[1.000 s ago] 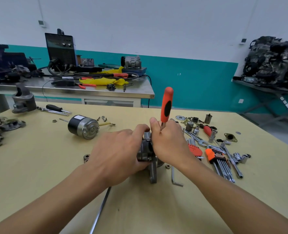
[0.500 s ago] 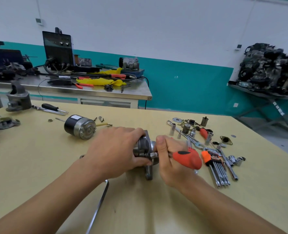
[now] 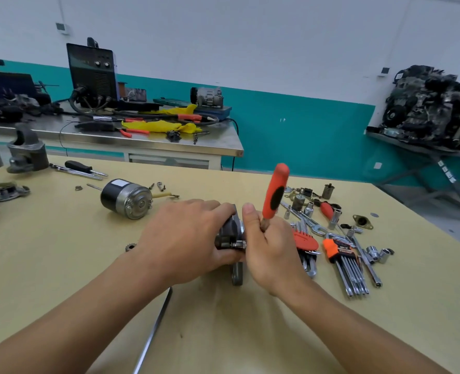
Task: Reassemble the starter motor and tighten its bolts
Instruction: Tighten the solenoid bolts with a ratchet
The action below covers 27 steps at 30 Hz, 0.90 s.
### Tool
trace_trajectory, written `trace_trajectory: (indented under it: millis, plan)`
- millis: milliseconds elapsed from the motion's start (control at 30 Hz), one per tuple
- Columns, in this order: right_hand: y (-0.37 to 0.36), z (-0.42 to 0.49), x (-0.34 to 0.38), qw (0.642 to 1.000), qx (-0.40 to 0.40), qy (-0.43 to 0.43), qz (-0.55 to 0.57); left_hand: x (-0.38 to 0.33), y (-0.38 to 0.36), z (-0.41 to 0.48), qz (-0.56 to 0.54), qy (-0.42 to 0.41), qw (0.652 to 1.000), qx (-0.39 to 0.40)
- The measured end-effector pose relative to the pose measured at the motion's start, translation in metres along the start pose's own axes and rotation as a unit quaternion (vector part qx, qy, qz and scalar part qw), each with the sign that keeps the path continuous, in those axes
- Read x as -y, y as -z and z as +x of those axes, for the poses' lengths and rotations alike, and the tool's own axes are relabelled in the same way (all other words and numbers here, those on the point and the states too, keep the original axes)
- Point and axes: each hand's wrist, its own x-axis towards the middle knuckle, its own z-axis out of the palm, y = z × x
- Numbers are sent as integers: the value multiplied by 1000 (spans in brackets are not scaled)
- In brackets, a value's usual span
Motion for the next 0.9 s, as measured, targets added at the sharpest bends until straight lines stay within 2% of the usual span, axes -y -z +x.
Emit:
trace_trajectory:
  millis: [133,333,467,533,600,667,700,733,800,867,900]
  plan:
    - [7,7,8,995,87,-54,-4,1,1,2,11,-12,1000,19]
    - [19,14,13,989,124,-72,-39,7,0,3,7,-43,999,26]
    - [54,11,2,958,267,-81,60,9,-2,3,-7,-58,998,27]
    - [63,9,-6,959,270,-43,69,10,-3,4,-6,-63,998,26]
    - [63,9,-12,971,231,60,37,10,-3,4,-5,-64,998,22]
    - [60,6,-14,967,208,148,17,11,-3,5,-8,-63,998,16]
    - [58,5,-13,967,210,139,34,11,-3,5,-10,-63,998,13]
    - [56,6,-10,970,213,93,67,10,-3,5,-10,-65,998,10]
    - [48,8,-2,971,203,-47,122,10,-4,3,-4,-66,998,8]
    - [41,10,1,956,199,-164,138,10,-4,2,7,-67,998,11]
    - [41,10,1,957,201,-167,128,10,-4,2,9,-69,998,12]
